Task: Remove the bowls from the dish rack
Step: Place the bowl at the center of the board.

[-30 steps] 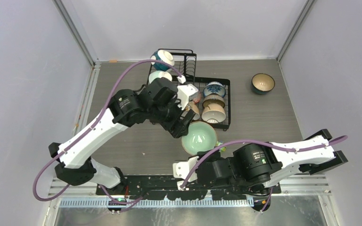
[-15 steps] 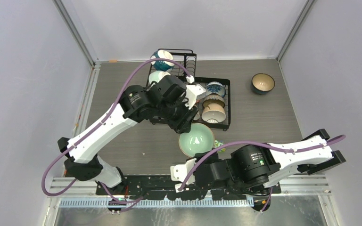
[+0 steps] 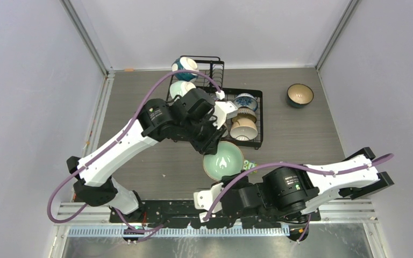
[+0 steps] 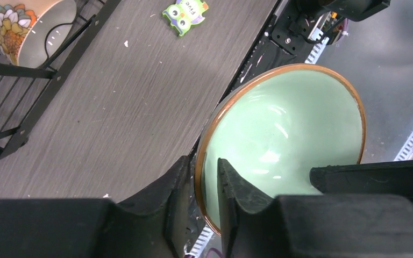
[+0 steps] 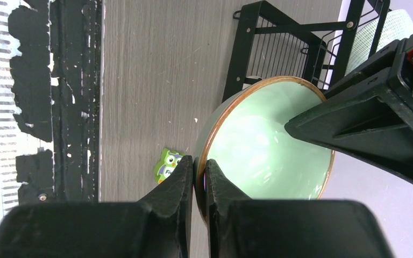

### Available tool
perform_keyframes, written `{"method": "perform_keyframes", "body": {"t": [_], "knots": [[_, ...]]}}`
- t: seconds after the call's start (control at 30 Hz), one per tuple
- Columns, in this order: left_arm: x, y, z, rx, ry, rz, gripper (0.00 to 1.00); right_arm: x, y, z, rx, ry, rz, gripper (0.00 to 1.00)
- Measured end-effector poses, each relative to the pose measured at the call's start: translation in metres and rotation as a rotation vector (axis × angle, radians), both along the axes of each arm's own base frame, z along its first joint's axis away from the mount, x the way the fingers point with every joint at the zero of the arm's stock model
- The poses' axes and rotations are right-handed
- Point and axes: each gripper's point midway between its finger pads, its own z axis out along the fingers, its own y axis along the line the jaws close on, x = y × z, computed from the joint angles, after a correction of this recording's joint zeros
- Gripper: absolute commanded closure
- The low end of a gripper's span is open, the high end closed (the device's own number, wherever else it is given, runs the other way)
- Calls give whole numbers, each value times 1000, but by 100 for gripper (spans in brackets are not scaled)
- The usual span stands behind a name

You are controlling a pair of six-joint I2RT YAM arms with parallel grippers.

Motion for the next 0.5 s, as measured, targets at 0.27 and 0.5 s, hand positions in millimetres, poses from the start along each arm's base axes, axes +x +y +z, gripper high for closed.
{"method": "perform_keyframes", "body": {"t": [0.27, 0.5], "knots": [[-3, -3, 1, -14, 14, -4, 100, -4, 3, -2, -5, 0, 11, 96], [-3, -2, -3, -3, 17, 4, 100, -5, 6, -1, 3, 3, 0, 35]]}}
